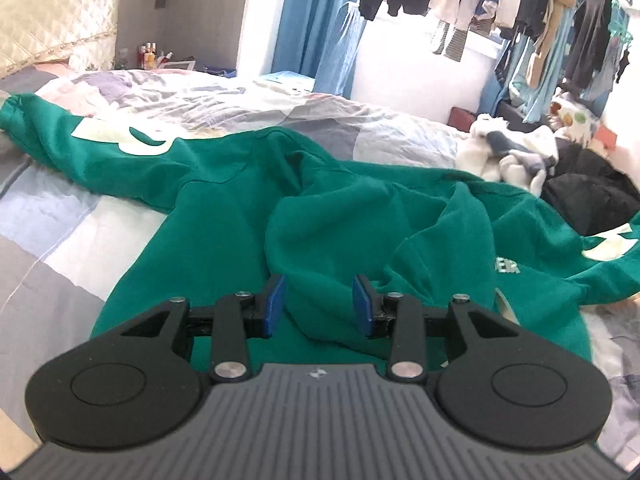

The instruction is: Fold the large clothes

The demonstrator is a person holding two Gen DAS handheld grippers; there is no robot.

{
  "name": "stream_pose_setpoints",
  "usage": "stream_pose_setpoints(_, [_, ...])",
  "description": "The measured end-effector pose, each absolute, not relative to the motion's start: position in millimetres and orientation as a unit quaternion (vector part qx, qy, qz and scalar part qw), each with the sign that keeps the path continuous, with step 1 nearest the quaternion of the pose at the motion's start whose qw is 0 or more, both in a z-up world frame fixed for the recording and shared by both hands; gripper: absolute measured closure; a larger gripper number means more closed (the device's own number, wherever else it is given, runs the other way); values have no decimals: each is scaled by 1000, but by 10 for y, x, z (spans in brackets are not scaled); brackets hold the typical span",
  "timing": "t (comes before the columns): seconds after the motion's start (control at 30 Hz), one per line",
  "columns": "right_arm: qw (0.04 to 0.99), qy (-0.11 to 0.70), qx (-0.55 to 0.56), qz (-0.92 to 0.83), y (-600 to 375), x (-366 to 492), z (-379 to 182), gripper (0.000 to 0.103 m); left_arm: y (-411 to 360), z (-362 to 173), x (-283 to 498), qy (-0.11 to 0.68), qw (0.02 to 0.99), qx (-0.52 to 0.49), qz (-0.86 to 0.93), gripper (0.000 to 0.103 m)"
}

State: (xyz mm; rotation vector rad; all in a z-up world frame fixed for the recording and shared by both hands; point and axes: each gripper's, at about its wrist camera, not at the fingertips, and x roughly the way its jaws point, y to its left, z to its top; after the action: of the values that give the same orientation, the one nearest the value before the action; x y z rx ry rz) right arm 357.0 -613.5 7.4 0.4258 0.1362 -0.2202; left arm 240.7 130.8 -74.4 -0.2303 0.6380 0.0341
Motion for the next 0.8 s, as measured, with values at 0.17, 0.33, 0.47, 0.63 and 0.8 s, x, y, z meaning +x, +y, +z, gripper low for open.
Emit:
stream_pose_setpoints(0.17, [987, 54, 143, -54, -5454, 3478, 603, 95, 1468, -557, 2205, 297, 947, -124, -4, 60])
stream_pose_setpoints(0.33, [994, 39, 104, -7, -4748, 3344, 1037, 94, 1698, -528, 2048, 282, 946, -159, -12, 60])
stream_pose_setpoints(0.47, [996, 24, 79, 35, -4121, 3221, 1311, 94, 2002, -656, 2022, 278, 934, -221, -24, 60])
stream_pose_setpoints(0.63, [994, 1, 43, 99, -3242, 2974, 1494, 94, 2321, -740, 2052, 276, 927, -253, 8, 60])
stream_pose_setpoints(0.8, [985, 16, 1, 173, -2257, 2778, 1448, 94, 2656, -749, 2038, 250, 924, -286, 32, 60])
